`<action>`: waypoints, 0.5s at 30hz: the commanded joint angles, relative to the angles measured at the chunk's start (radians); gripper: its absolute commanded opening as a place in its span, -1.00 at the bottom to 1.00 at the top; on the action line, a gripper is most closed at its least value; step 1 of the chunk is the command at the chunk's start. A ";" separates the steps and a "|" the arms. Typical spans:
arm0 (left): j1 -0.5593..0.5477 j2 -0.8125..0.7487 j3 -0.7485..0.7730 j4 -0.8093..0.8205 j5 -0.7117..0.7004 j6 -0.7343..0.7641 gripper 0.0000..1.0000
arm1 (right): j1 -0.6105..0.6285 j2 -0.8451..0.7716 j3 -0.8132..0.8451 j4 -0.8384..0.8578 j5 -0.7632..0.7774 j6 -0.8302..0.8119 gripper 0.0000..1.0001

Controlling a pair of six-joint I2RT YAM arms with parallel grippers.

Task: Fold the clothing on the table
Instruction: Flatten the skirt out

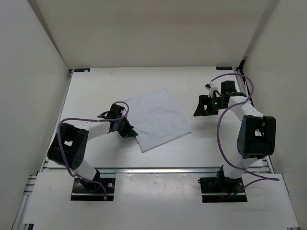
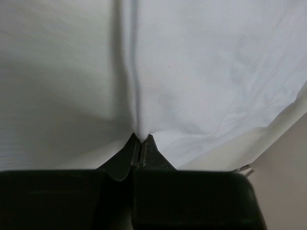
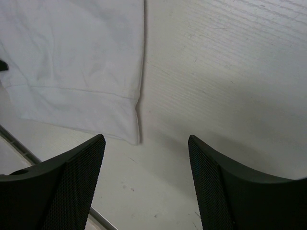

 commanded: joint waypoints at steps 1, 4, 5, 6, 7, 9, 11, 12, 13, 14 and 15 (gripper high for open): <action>0.092 -0.017 0.031 -0.014 0.012 0.074 -1.00 | -0.027 -0.027 -0.021 0.015 -0.030 -0.006 0.50; 0.161 0.020 0.089 -0.068 0.024 0.150 -1.00 | -0.034 -0.037 -0.023 0.002 -0.053 -0.020 0.49; 0.180 0.041 0.129 -0.095 0.030 0.170 -1.00 | -0.034 -0.039 -0.030 -0.008 -0.055 -0.026 0.49; 0.195 0.058 0.169 -0.114 0.032 0.198 -1.00 | -0.033 -0.045 -0.034 -0.011 -0.061 -0.032 0.49; 0.198 0.066 0.186 -0.110 0.032 0.204 -1.00 | -0.034 -0.051 -0.043 -0.014 -0.058 -0.037 0.50; 0.220 0.087 0.210 -0.071 0.091 0.206 -0.80 | -0.036 -0.057 -0.047 -0.011 -0.061 -0.040 0.49; 0.218 0.097 0.229 -0.082 0.097 0.187 0.09 | -0.037 -0.065 -0.055 -0.022 -0.061 -0.057 0.55; 0.208 0.095 0.241 -0.111 0.078 0.193 0.56 | -0.028 -0.065 -0.058 -0.028 -0.063 -0.063 0.56; 0.186 0.091 0.261 -0.128 0.062 0.213 0.68 | -0.022 -0.070 -0.057 -0.026 -0.072 -0.074 0.60; 0.177 0.077 0.261 -0.152 0.030 0.236 0.97 | -0.021 -0.074 -0.060 -0.034 -0.081 -0.077 0.66; 0.163 0.046 0.264 -0.175 -0.005 0.242 0.97 | -0.014 -0.077 -0.058 -0.028 -0.075 -0.069 0.69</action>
